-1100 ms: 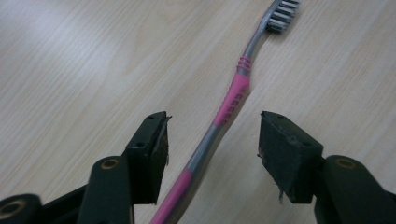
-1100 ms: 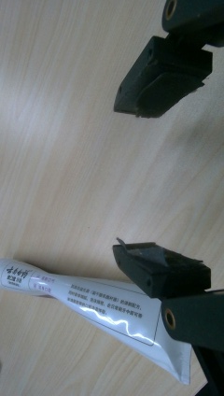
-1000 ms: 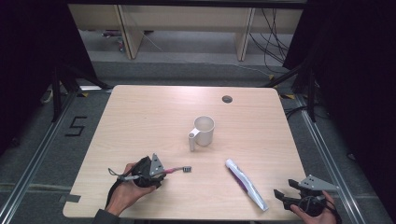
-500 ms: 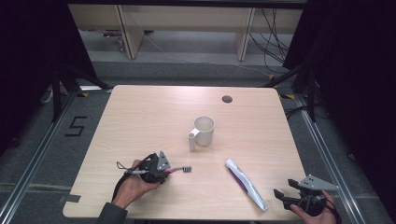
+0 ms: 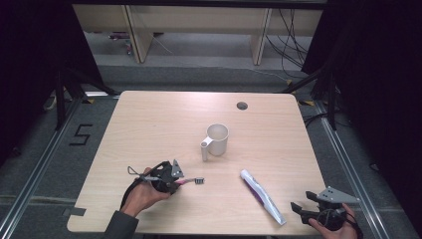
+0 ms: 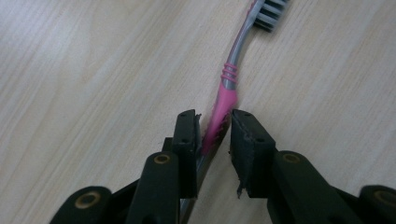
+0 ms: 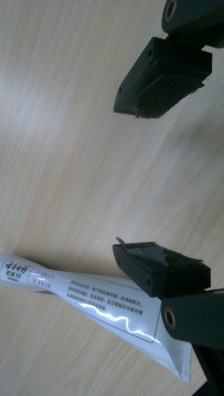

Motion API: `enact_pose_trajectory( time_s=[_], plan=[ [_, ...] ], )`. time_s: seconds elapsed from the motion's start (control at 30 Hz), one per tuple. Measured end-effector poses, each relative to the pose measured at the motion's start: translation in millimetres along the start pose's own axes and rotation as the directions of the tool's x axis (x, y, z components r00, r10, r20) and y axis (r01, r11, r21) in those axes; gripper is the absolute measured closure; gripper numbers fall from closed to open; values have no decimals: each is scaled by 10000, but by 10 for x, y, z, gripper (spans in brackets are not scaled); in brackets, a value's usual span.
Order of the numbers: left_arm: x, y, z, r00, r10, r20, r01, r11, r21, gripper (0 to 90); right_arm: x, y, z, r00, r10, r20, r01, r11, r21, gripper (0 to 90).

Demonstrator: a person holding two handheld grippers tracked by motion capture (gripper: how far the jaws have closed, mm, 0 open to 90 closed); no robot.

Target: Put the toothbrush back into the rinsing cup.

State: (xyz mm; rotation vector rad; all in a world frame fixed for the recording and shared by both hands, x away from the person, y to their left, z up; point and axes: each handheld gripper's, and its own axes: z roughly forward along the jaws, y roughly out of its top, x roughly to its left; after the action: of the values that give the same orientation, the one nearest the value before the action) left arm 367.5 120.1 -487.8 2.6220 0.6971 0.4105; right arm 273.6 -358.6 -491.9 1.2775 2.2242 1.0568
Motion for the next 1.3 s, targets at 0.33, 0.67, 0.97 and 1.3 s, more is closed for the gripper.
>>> enact_pose_trajectory(
  time_s=[0.33,0.67,0.97,1.3],
  plan=[
    [-23,54,19,9994,-63,331,50,9992,399,788,-8,-5,-6,10000,42,-27,-42,10000,28,279],
    [39,147,23,9974,-118,704,19,9902,1399,807,3,-7,10,9999,79,-149,-79,10000,11,279],
    [61,209,45,9958,-247,876,83,9830,1832,814,24,-9,4,9994,333,-134,-332,9994,84,279],
    [67,261,54,9956,-70,937,-151,9721,2339,817,28,-10,3,9990,408,-192,-407,9991,82,279]
  ],
)
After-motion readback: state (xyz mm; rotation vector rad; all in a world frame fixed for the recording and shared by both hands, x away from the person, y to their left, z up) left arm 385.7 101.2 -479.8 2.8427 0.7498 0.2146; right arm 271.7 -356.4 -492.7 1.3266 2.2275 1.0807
